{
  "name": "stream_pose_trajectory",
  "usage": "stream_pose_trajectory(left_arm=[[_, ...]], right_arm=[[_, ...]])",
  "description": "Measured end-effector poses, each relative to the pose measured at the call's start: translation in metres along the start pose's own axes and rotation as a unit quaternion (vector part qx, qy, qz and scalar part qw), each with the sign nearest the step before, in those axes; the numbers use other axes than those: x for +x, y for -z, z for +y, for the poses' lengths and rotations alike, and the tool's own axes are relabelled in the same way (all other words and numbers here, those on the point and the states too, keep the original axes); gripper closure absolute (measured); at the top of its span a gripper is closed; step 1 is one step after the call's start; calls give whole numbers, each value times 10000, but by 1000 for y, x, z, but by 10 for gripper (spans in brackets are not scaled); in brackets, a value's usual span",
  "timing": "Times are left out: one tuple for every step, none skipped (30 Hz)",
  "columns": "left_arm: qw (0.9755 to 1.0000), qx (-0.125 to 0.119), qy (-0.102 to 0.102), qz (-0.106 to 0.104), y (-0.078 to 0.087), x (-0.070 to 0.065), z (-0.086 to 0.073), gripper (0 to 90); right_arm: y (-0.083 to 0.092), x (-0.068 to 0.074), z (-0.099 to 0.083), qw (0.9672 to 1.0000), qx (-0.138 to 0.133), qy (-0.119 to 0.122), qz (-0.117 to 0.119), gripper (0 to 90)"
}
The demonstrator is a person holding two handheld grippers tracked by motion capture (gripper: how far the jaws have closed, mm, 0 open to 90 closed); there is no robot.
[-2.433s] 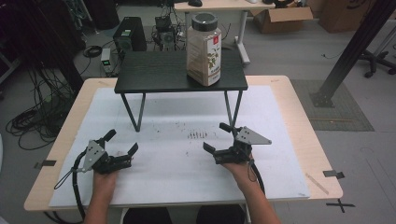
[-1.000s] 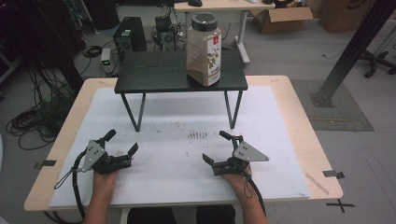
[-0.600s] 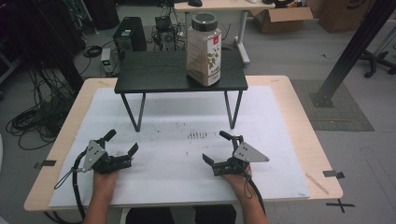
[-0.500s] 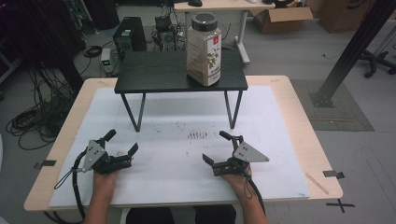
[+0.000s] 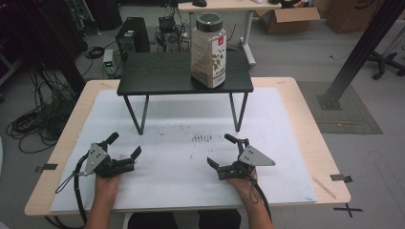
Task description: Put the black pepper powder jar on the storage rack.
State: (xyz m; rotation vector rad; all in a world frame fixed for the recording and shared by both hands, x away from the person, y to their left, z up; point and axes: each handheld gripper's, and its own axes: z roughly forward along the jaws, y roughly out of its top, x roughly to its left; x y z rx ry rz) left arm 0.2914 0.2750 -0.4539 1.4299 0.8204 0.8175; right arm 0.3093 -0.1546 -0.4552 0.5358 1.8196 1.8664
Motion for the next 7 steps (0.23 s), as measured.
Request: stream_pose_trajectory(left_arm=[[10000, -2, 0, -2, 0, 0, 0, 5], [10000, -3, -2, 0, 0, 0, 0, 5], [10000, -1, -7, 0, 0, 0, 0, 5], [10000, 1, -7, 2, 0, 0, 0, 5], [10000, 1, -9, 3, 0, 0, 0, 5], [10000, -1, -17, 1, 0, 0, 0, 5], [10000, 1, -25, 4, 0, 0, 0, 5]], right_arm=[[0, 0, 0, 10000, -5, 4, -2, 0], [0, 0, 0, 10000, -5, 4, -2, 0], [0, 0, 0, 10000, -2, 1, -3, 0], [0, 0, 0, 10000, 10, -11, 4, 0], [0, -1, 0, 10000, 7, -48, 0, 0], [0, -1, 0, 10000, 7, -48, 0, 0], [0, -1, 0, 10000, 4, -55, -3, 0]])
